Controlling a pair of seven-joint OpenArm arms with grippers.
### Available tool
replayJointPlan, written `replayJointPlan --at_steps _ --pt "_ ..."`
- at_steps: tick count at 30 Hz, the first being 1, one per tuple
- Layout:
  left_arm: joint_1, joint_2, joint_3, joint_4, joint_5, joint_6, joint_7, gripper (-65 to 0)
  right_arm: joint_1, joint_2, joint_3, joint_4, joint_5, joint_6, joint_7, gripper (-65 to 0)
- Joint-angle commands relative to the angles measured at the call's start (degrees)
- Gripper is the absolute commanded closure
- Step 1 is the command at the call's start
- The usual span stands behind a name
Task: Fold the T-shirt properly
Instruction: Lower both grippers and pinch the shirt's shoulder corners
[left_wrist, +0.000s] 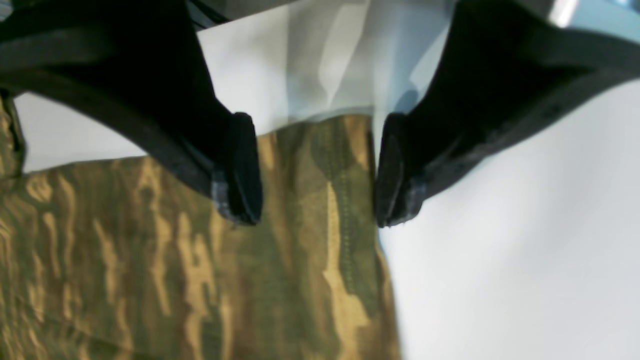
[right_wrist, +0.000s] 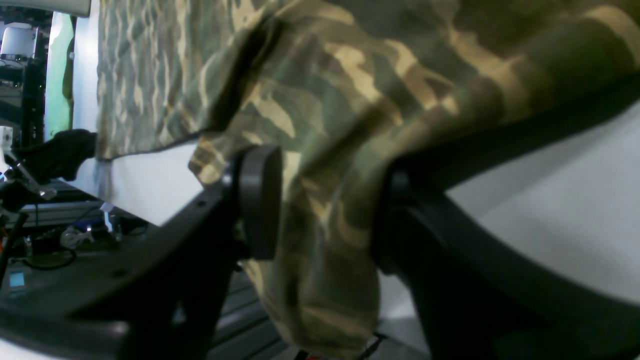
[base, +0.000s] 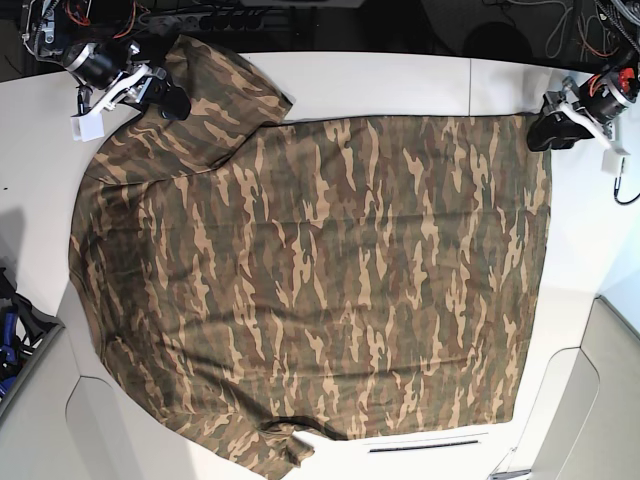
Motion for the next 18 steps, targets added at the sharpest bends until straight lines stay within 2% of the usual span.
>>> replayJointPlan --at_steps 1,8,11,13,15,16,18 --pt "0.31 -0.70 0.66 0.61 0.15 -0.44 0.35 -39.3 -0.11 0.44 0.20 0.63 0.35 0.20 0.31 -27.4" --pt "0.28 -0.72 2.78 0.61 0.55 -0.44 0.31 -39.2 -0.11 0.44 0.20 0.63 0.31 0.20 0.44 -27.3" --pt "0.28 -0.74 2.78 0.61 0.52 -0.44 0.33 -37.9 -0.11 0.44 0.20 0.66 0.31 0.20 0.44 -20.1" --pt "0.28 -0.74 2.78 0.63 0.52 -0.44 0.31 -29.2 -0.02 0.44 0.20 0.66 0.33 0.20 0.46 -11.0" --pt "0.28 -0.74 2.78 0.63 0.48 -0.44 0.24 -16.8 0.22 0.44 0.20 0.63 0.31 0.24 0.46 -1.7" --pt "0.28 -0.74 2.75 0.63 0.48 -0.46 0.04 -12.8 0.37 0.44 0.20 0.66 0.31 0.24 0.44 0.0" --pt "0.26 -0.76 2.75 0.72 0.48 -0.46 -0.33 -9.0 0.66 0.44 0.20 0.66 0.31 0.26 0.37 0.0"
